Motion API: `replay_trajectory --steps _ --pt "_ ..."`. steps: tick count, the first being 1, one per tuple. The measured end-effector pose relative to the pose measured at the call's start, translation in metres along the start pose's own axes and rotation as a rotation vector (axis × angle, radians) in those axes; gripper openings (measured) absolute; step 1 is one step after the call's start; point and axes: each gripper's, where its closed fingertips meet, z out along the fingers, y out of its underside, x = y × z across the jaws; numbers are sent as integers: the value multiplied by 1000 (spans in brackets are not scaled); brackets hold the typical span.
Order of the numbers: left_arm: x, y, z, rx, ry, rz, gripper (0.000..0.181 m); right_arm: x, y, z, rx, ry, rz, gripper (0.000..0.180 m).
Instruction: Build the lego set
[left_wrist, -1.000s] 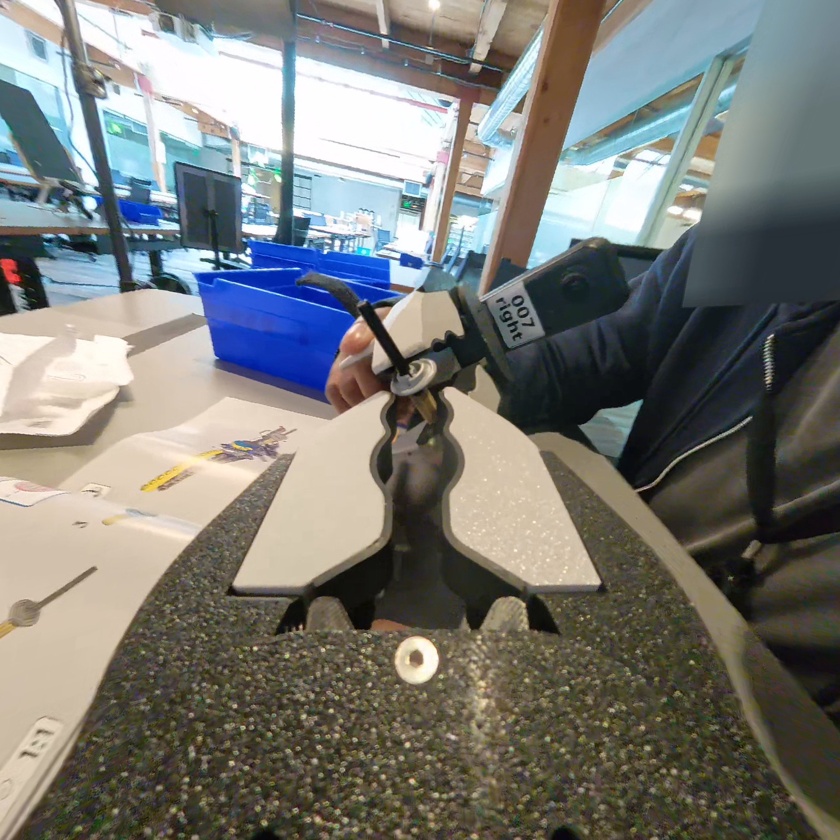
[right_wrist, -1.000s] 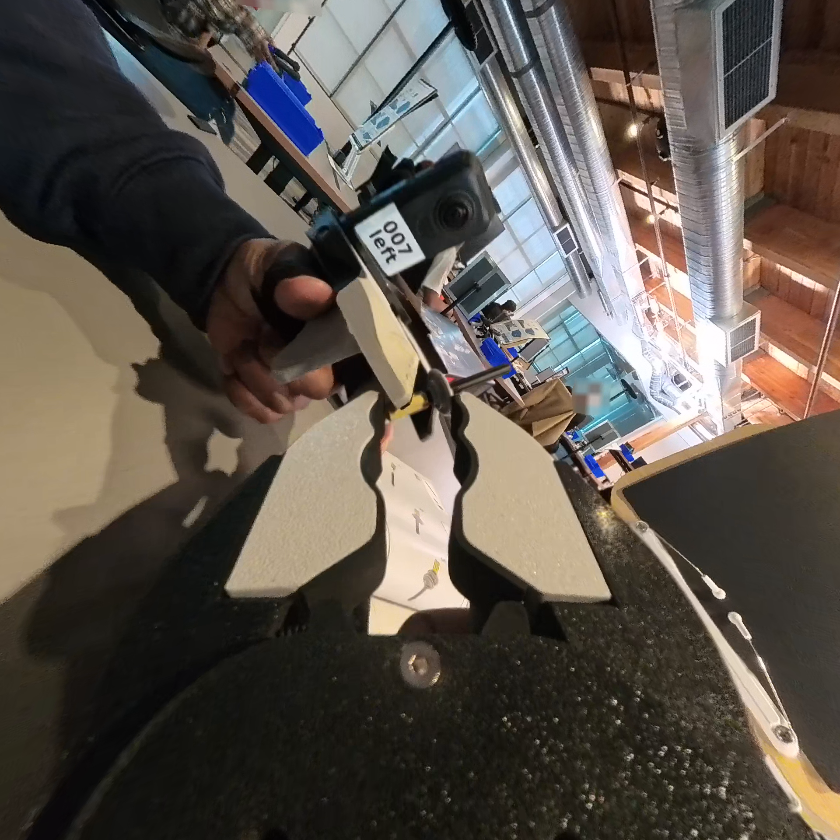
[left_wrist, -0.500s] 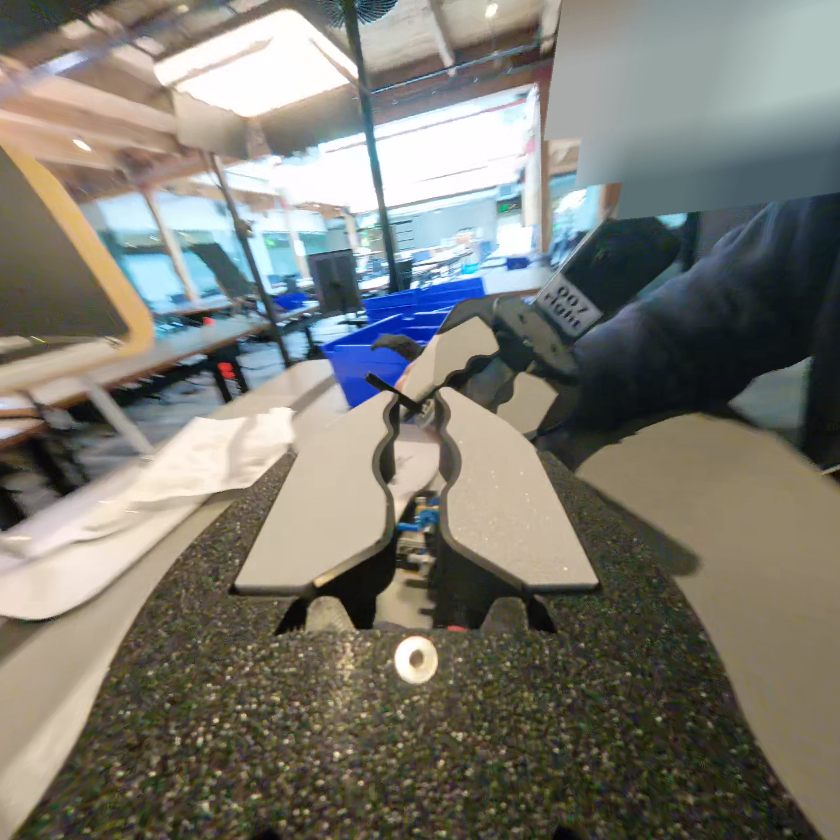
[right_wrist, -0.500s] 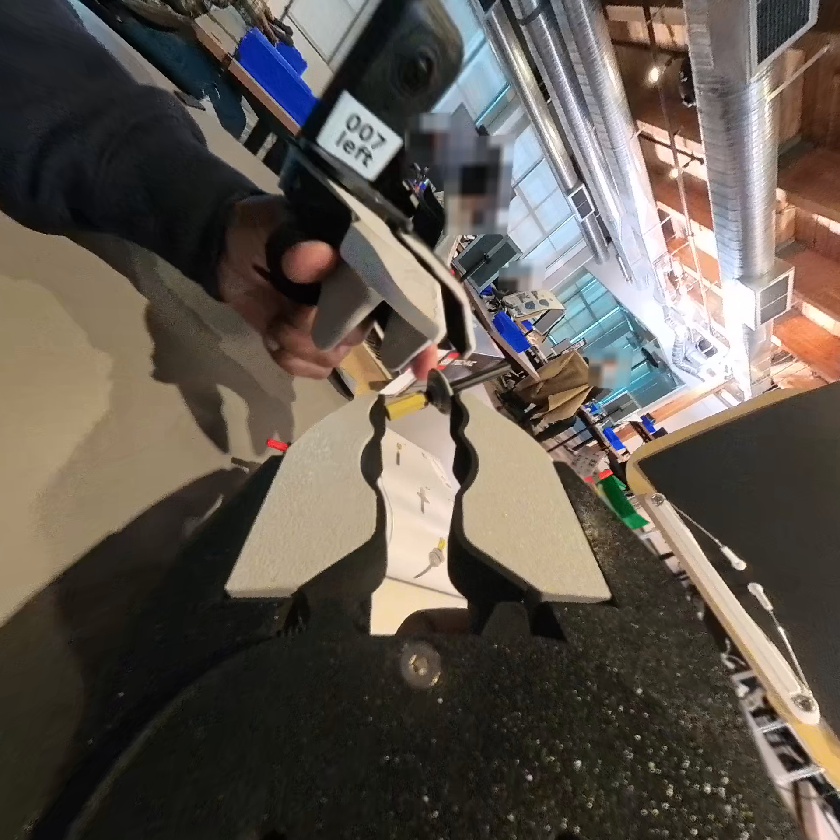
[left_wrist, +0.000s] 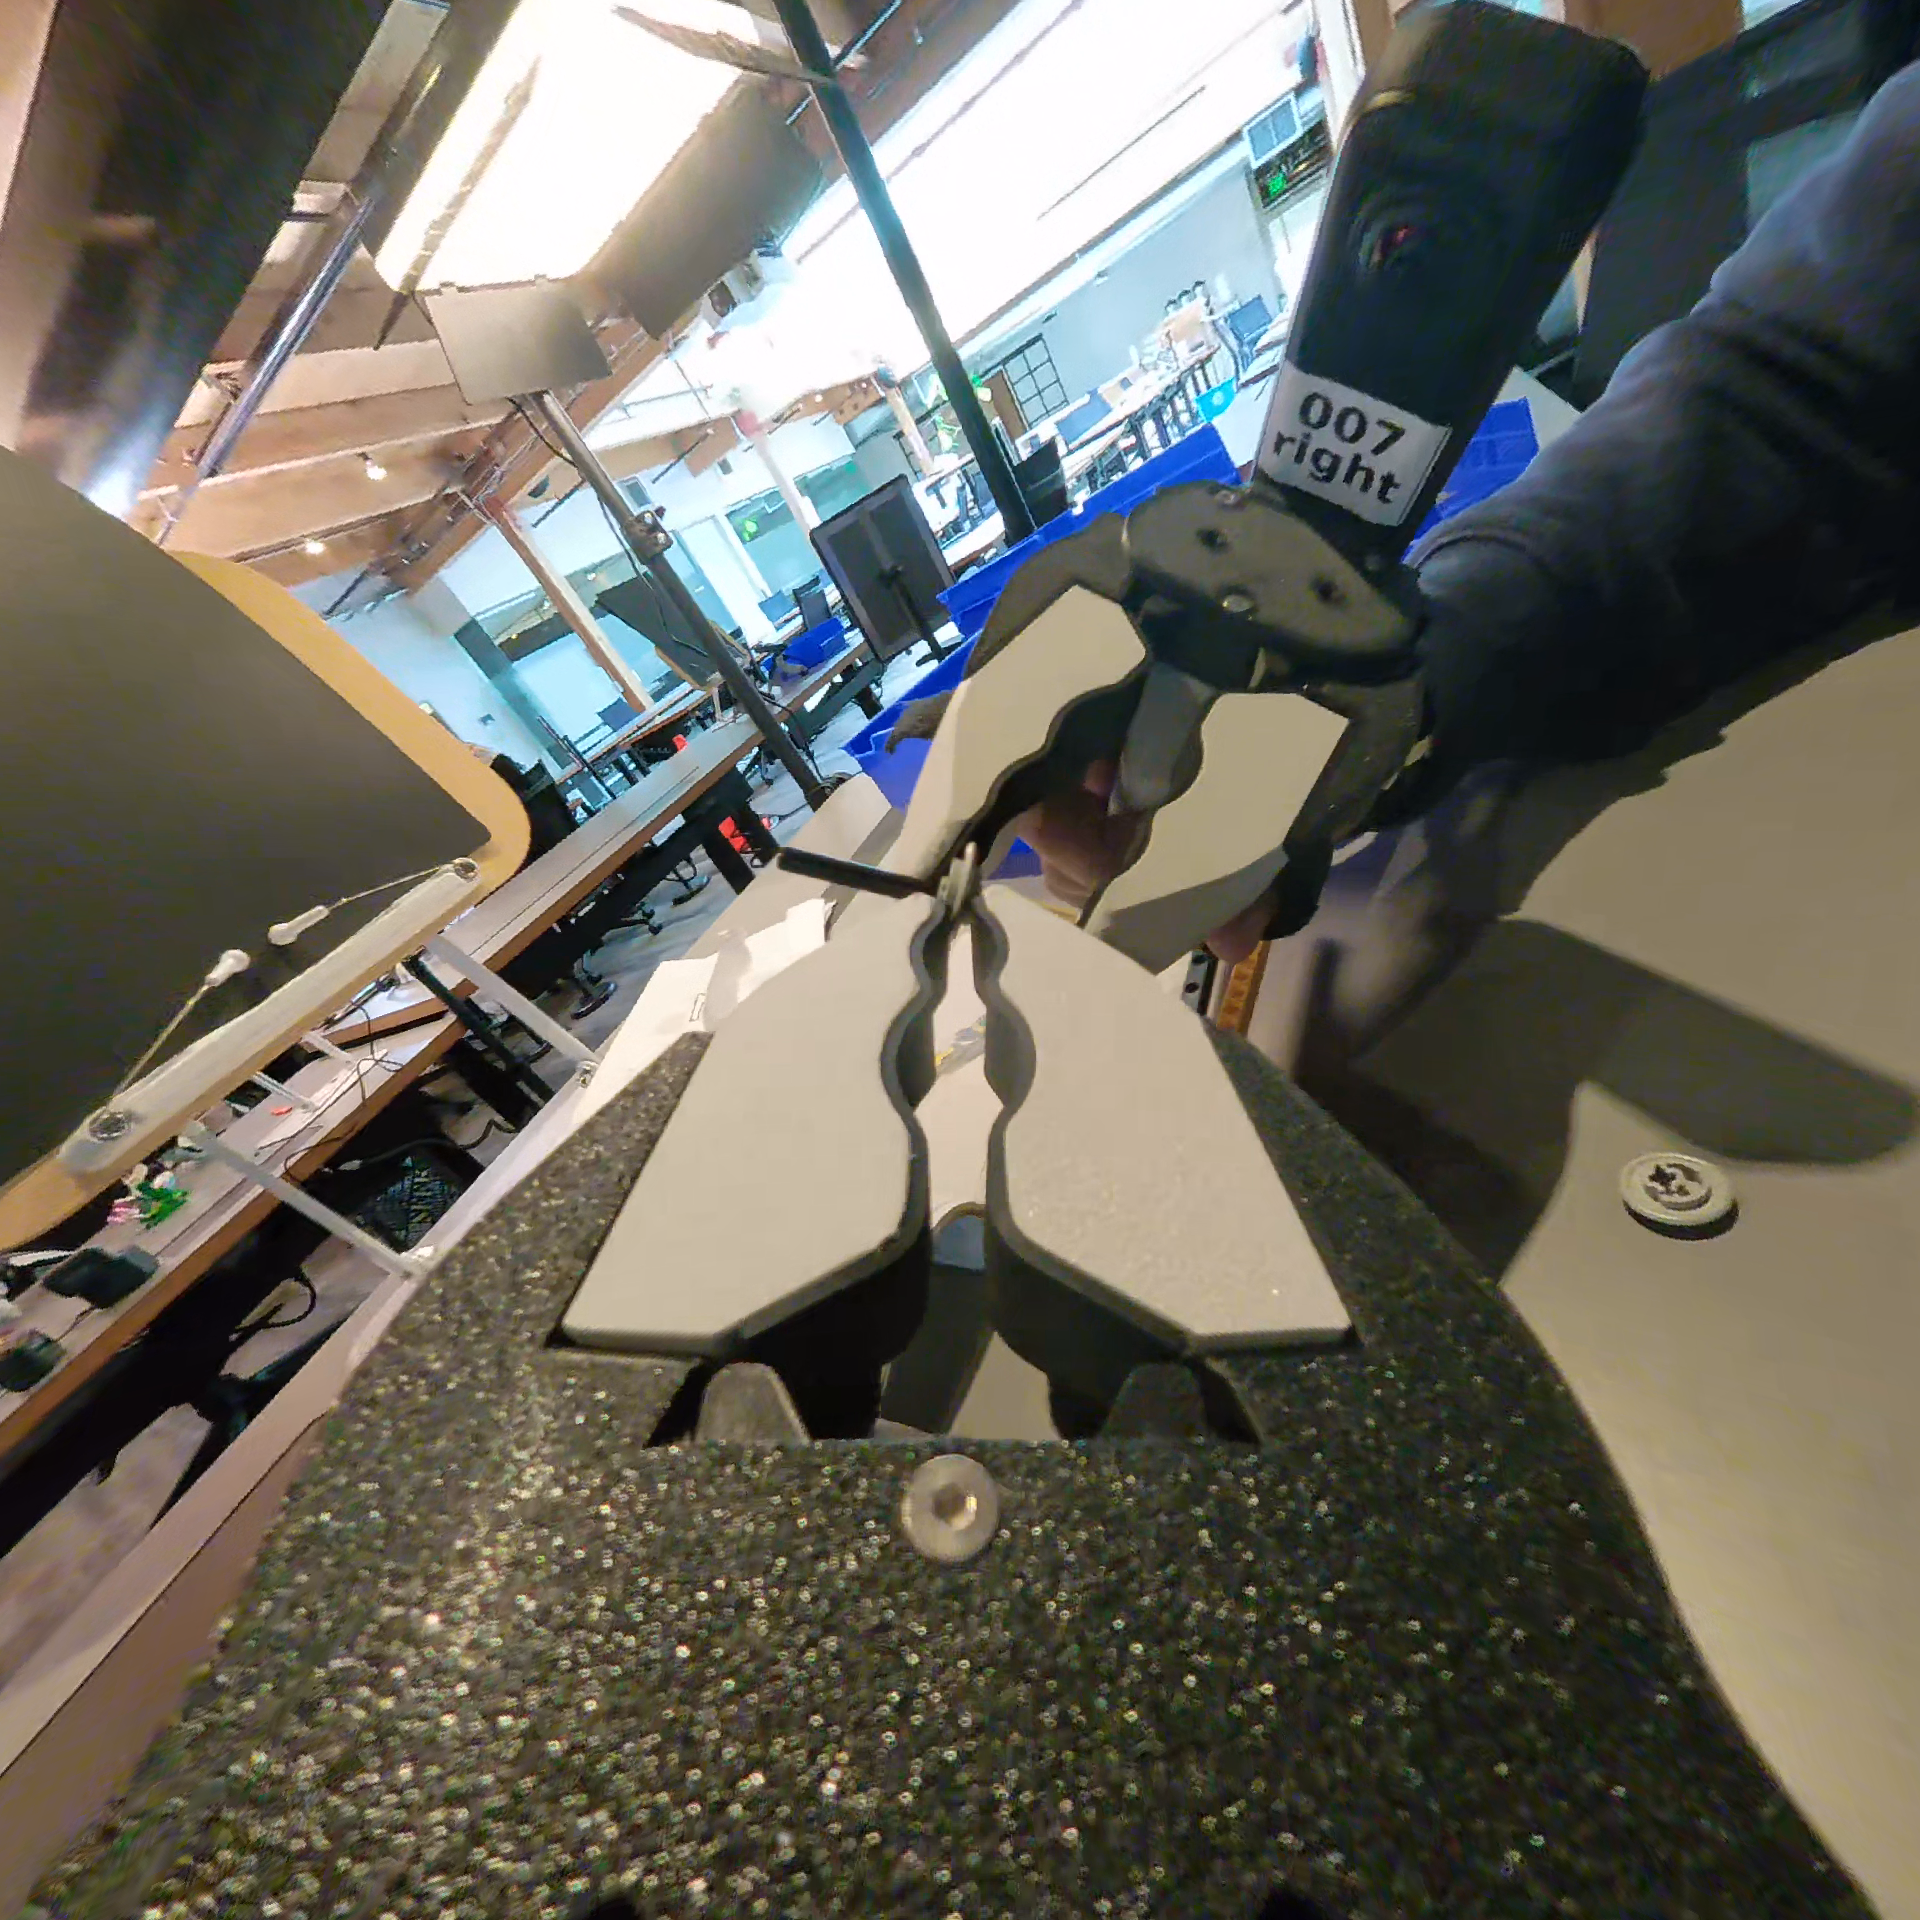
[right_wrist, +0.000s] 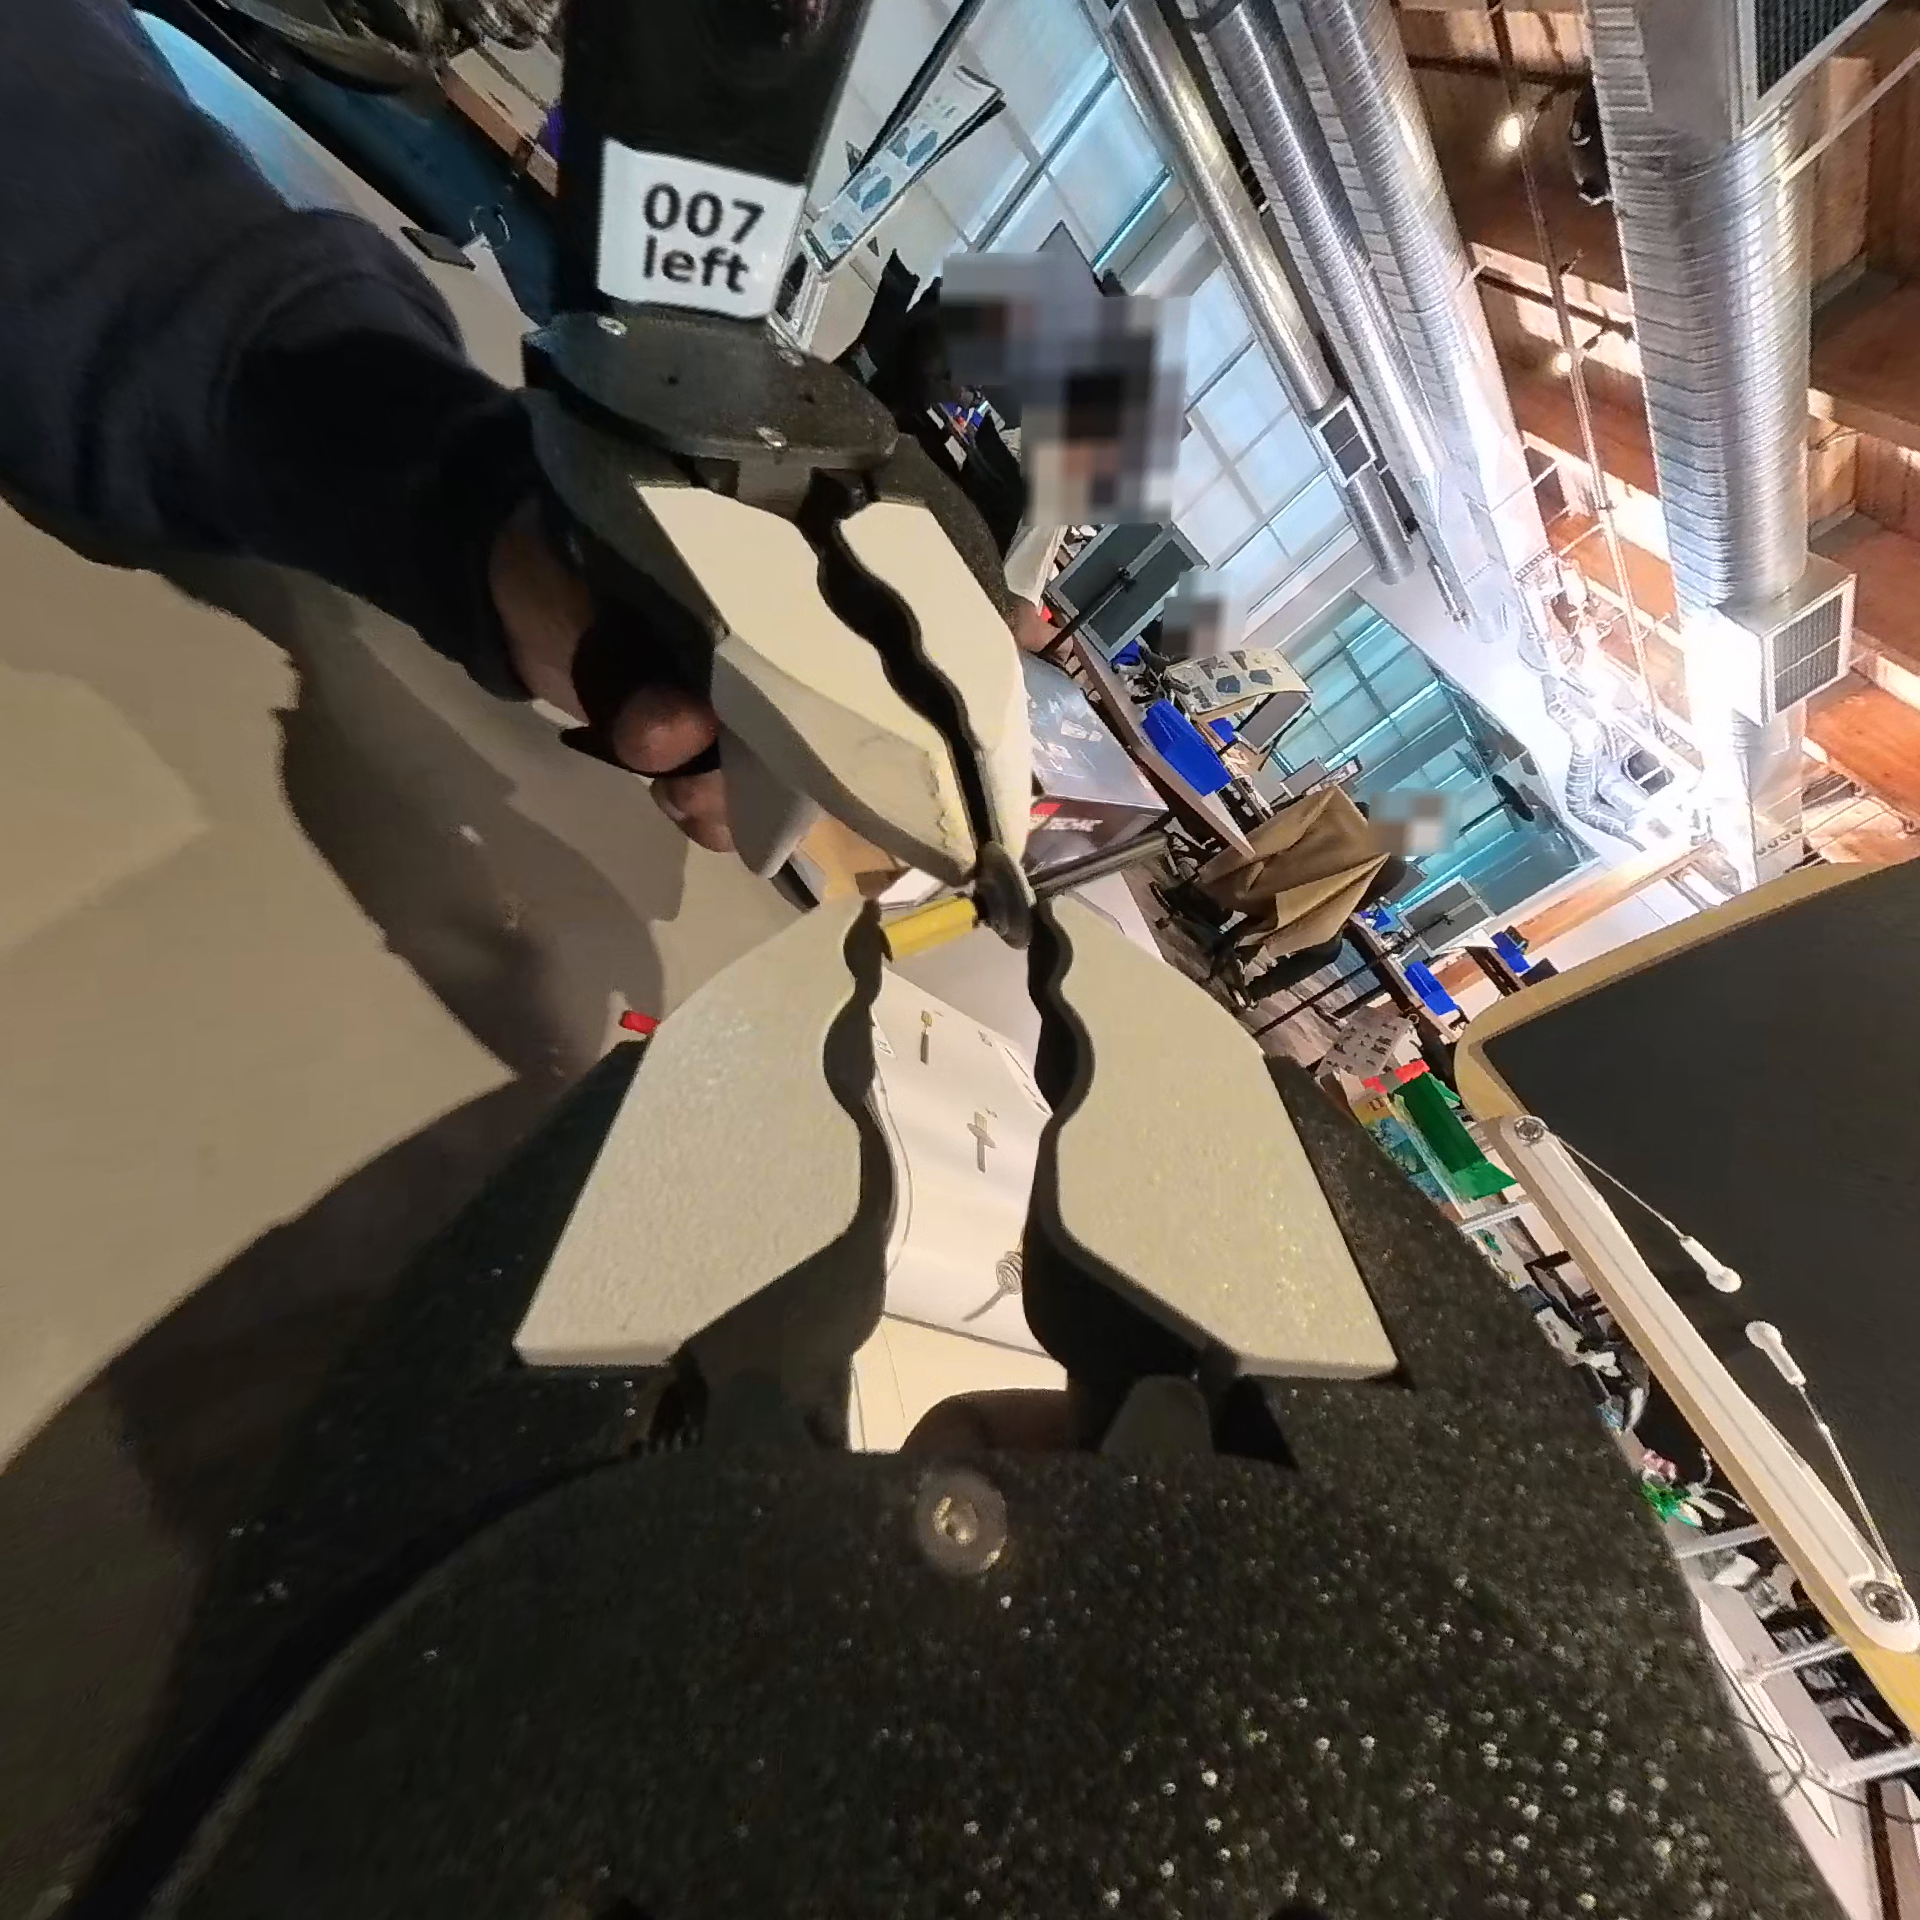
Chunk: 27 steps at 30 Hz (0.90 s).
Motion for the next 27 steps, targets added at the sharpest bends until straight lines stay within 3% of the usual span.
replay_trajectory --steps 22,27 --pt "4 -4 -1 30 18 6 3 0 -5 -2 27 -8 3 26" --pt "2 -9 -2 99 47 -177 12 5 -9 -4 59 71 -57 27"
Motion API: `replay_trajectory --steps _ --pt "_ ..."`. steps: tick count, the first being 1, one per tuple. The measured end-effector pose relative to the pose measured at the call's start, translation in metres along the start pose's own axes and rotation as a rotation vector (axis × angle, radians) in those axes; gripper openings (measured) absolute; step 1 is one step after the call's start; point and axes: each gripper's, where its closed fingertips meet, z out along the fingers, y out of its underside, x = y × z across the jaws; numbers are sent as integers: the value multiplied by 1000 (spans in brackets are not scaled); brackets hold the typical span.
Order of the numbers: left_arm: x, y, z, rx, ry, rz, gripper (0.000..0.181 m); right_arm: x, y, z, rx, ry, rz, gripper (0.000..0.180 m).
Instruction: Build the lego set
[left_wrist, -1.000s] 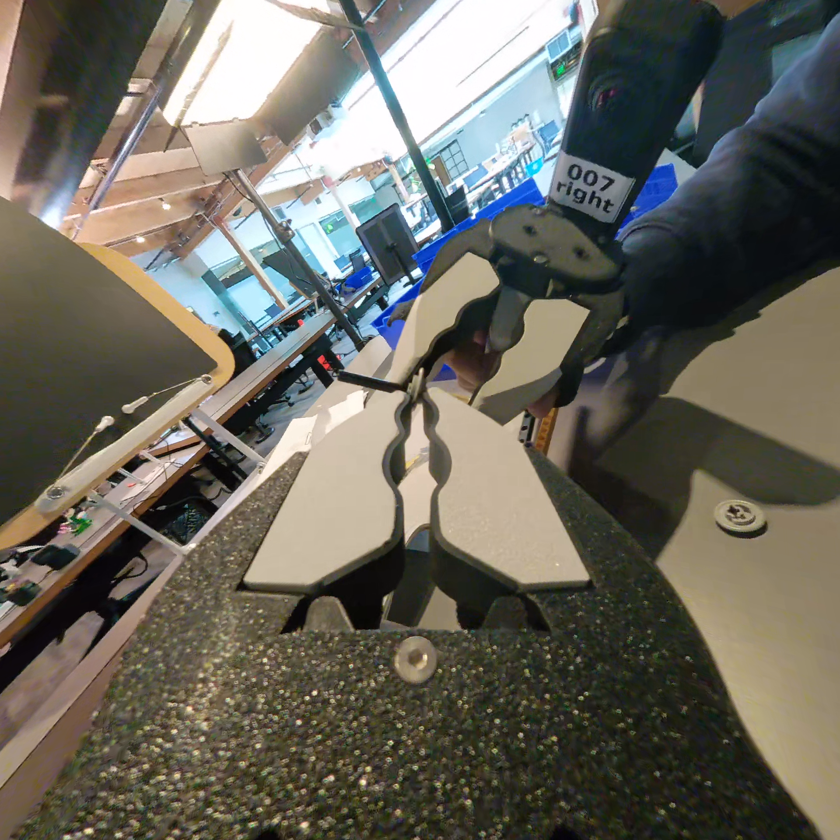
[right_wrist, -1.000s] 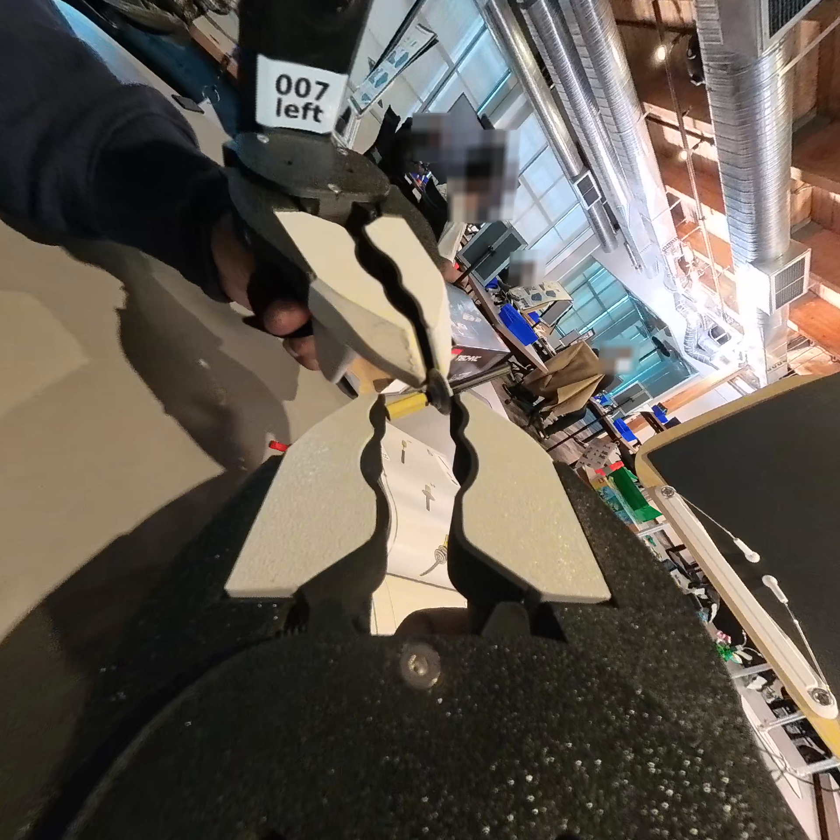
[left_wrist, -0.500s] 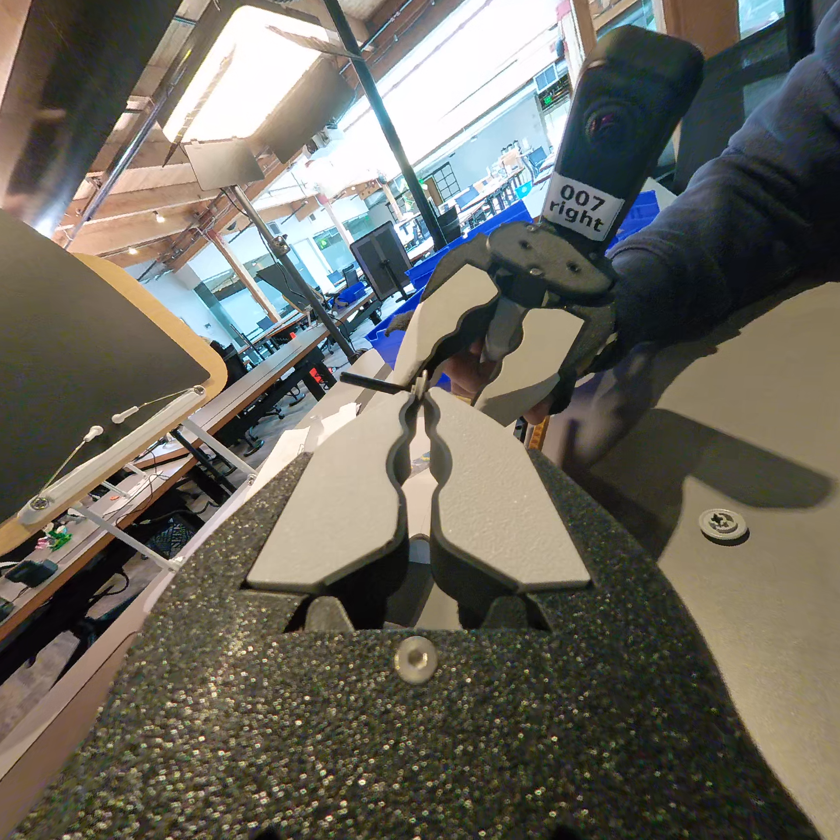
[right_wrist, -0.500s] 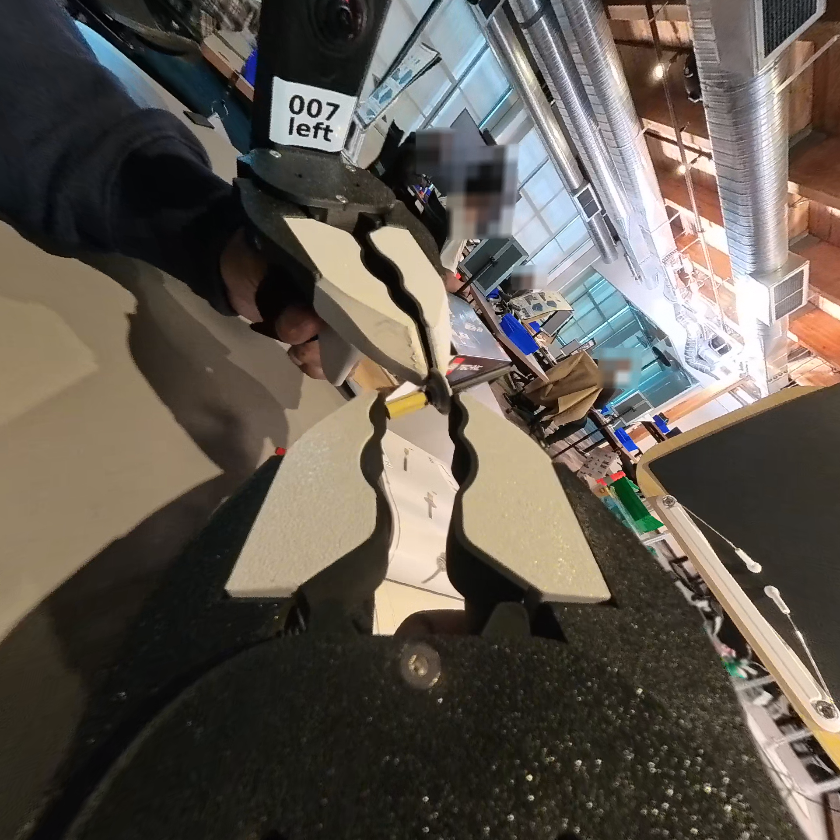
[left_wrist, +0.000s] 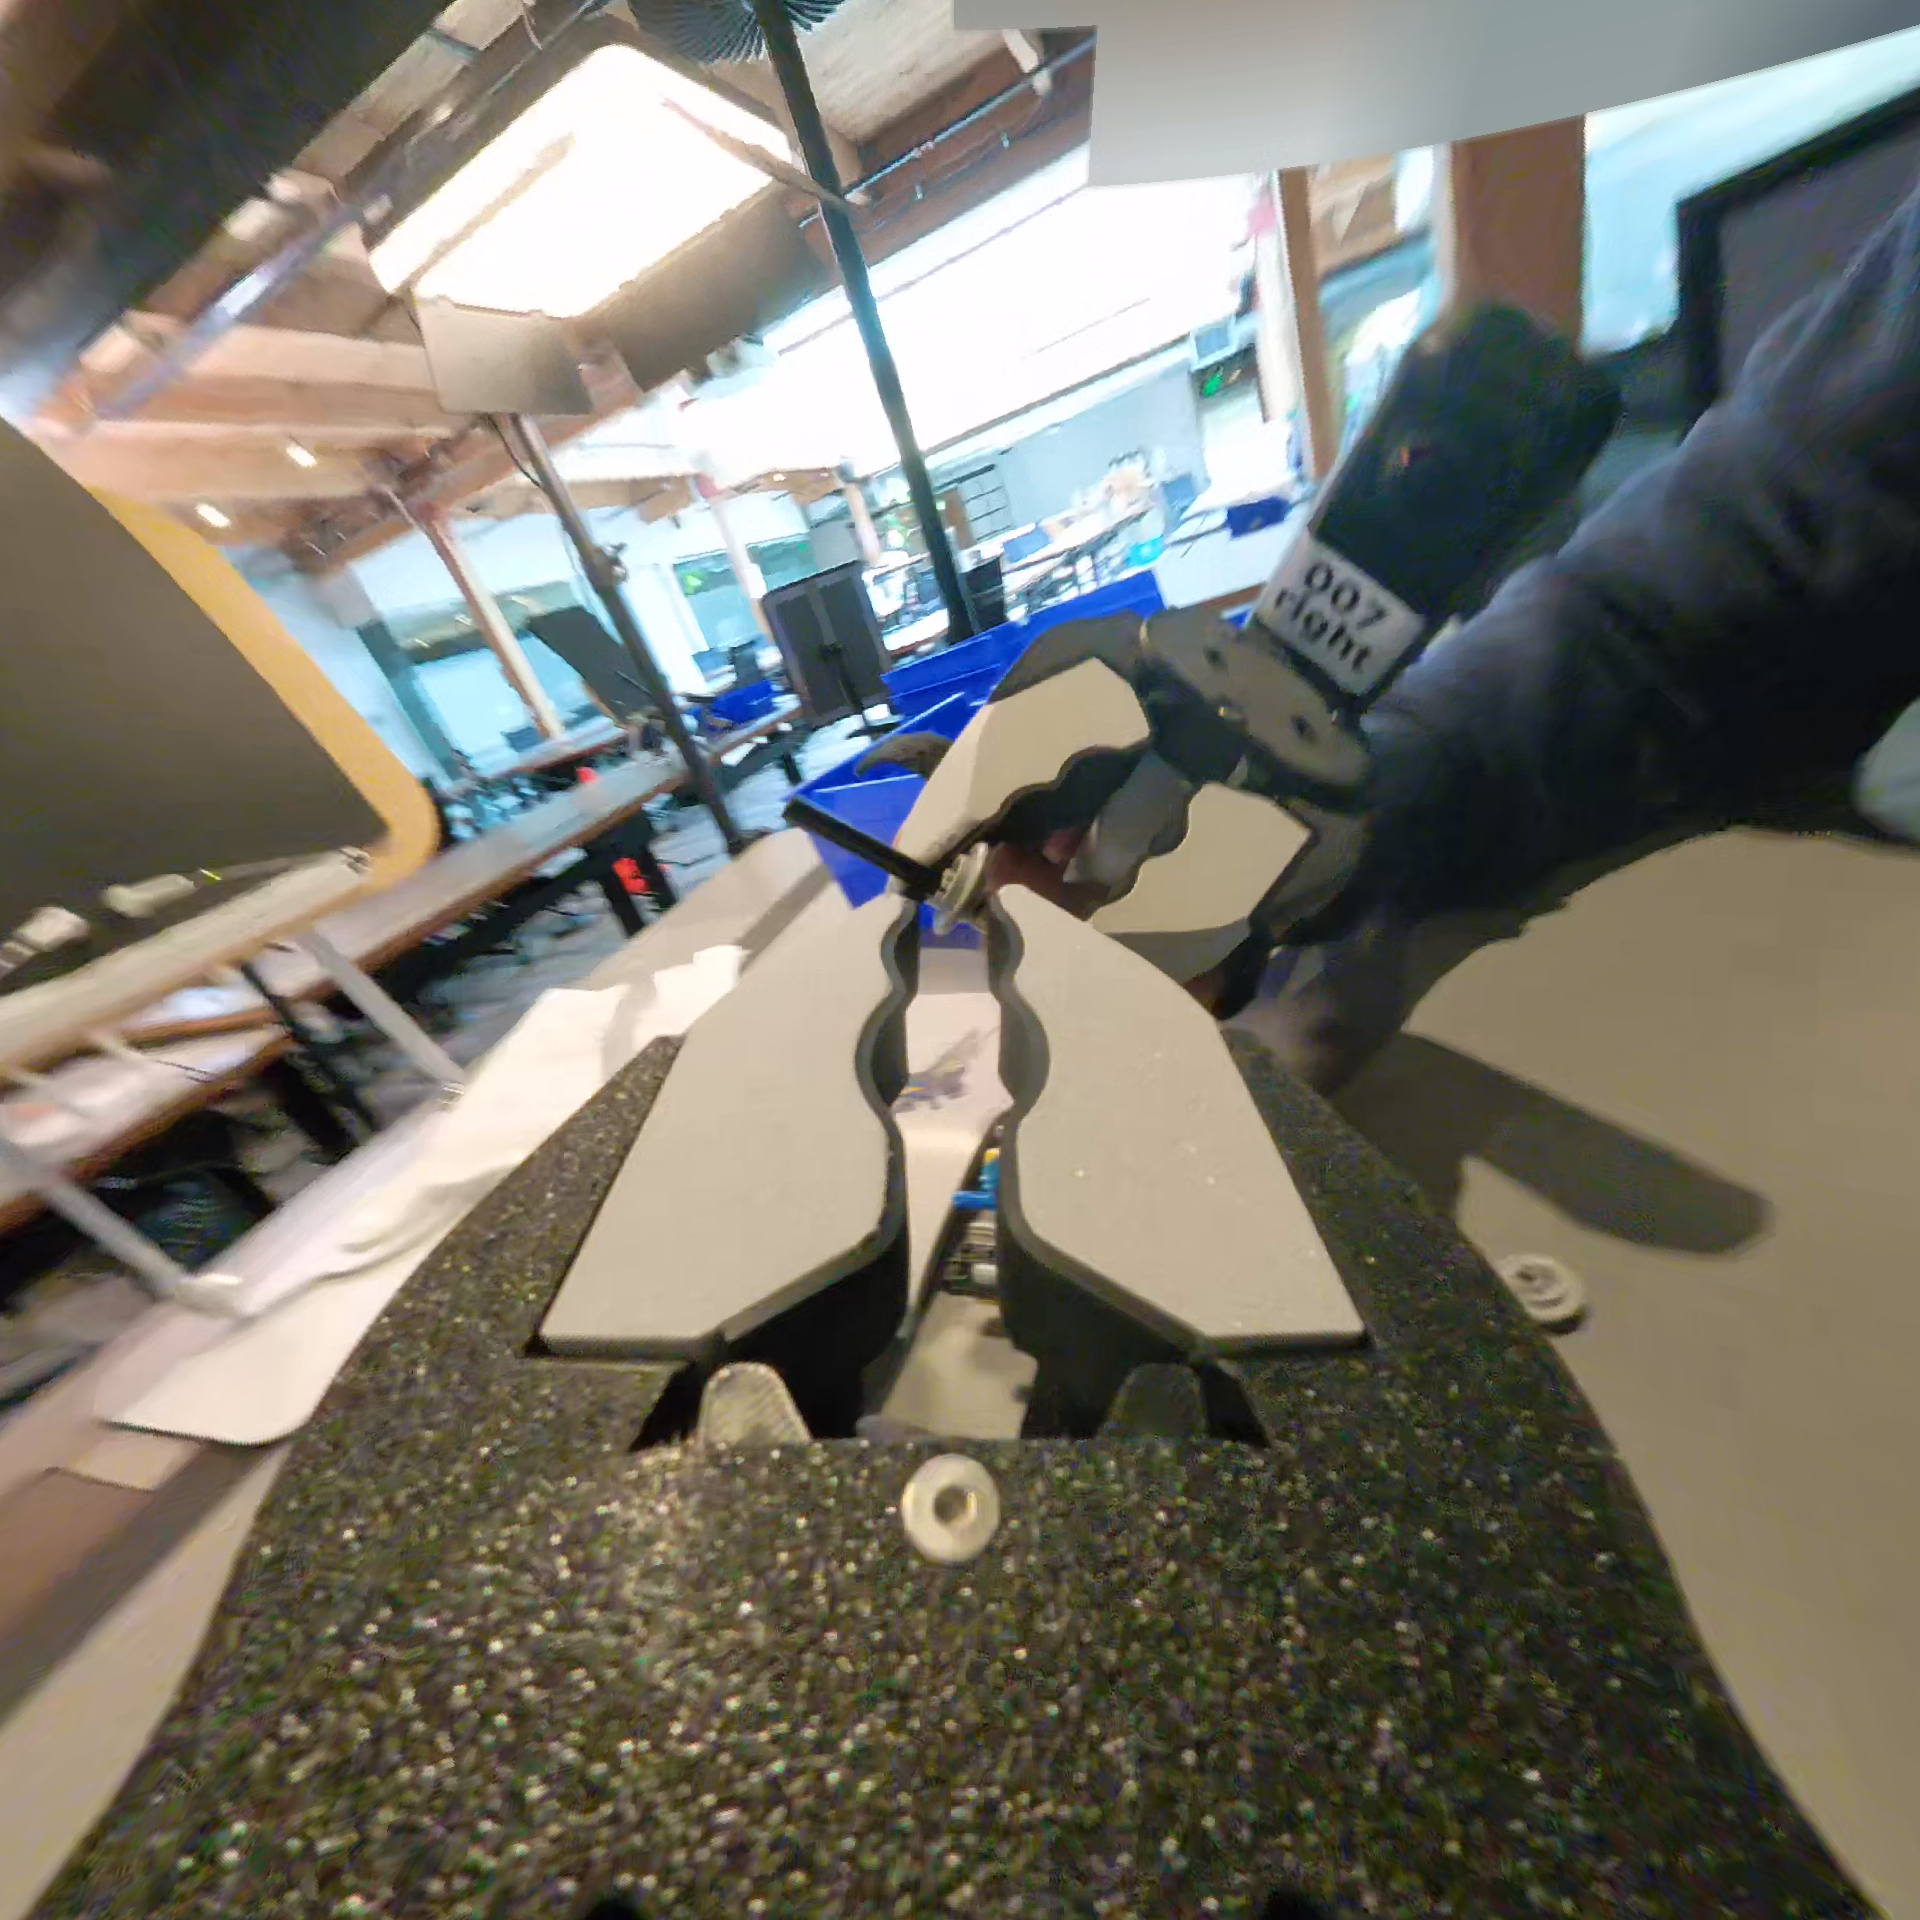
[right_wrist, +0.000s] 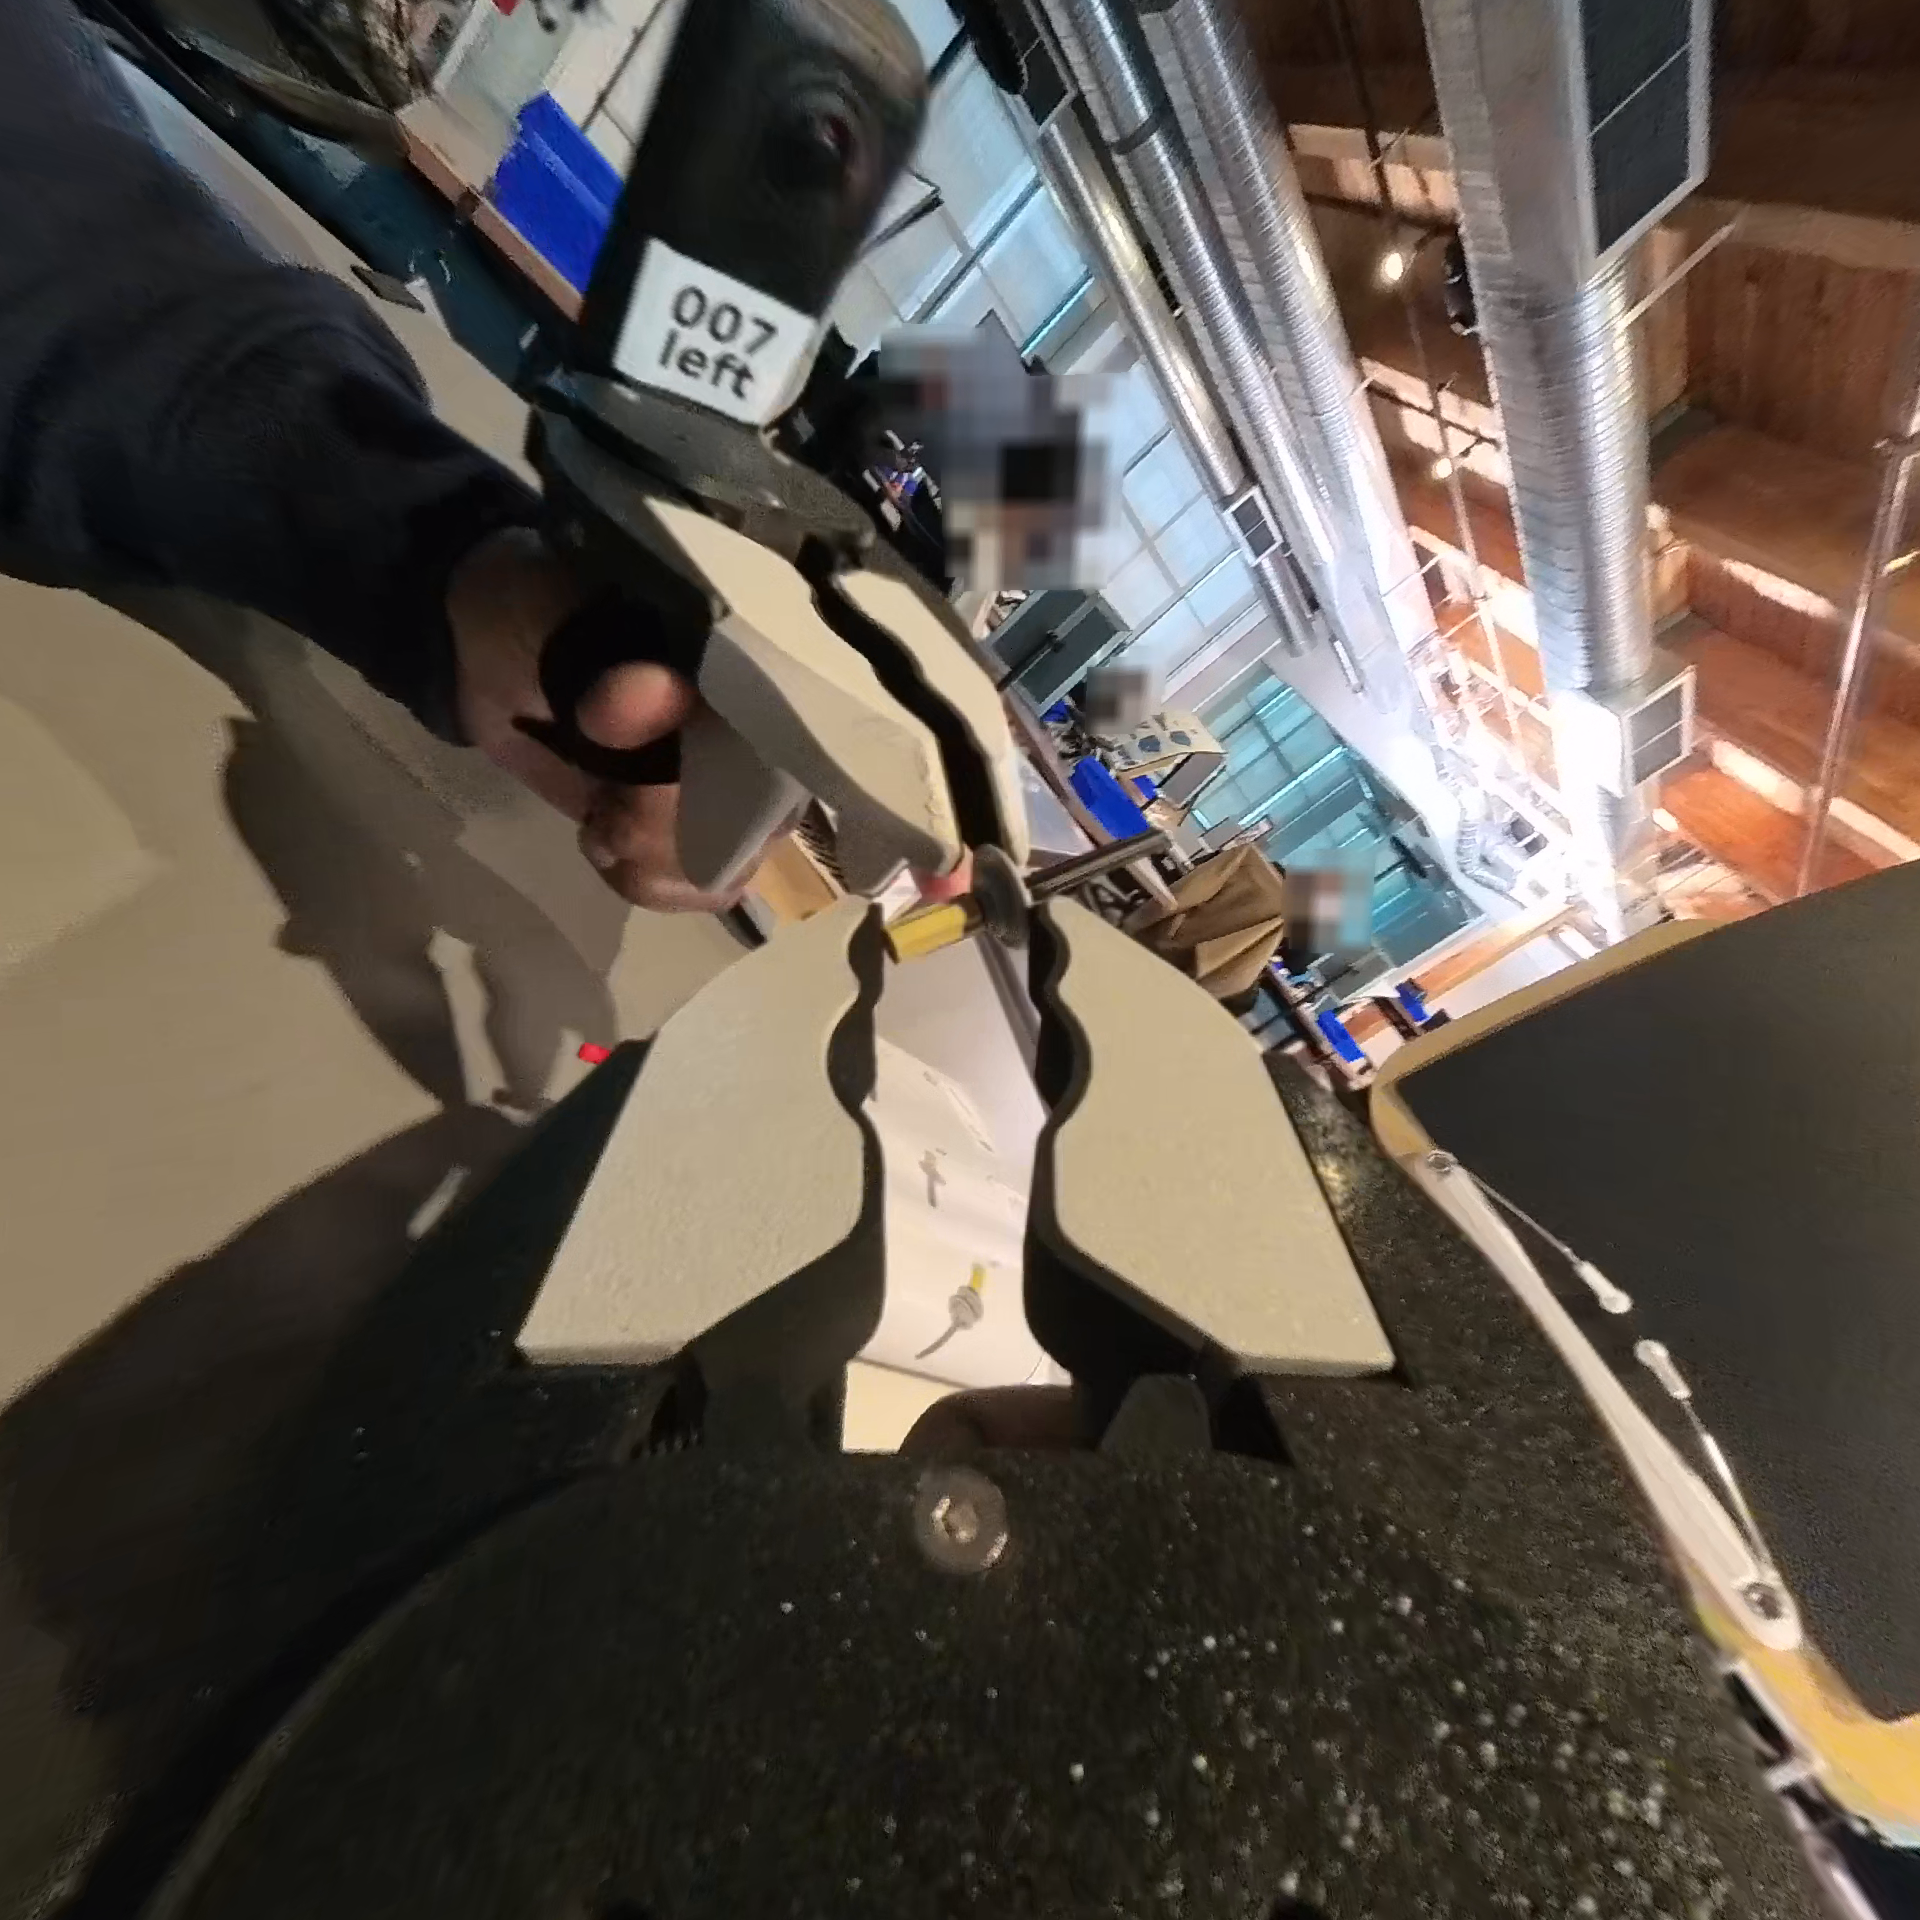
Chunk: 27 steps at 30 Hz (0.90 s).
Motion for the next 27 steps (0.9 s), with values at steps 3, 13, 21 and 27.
replay_trajectory --steps 3,13,21,27 --pt "4 2 0 16 110 -232 16 0 -2 0 17 16 -14 27" --pt "20 8 6 18 297 -576 13 -8 -5 0 59 -7 30 27" --pt "24 -1 5 128 430 -852 9 -8 -10 -3 112 -22 82 27" --pt "30 0 8 132 453 -860 9 -12 -11 -2 122 -29 80 27"
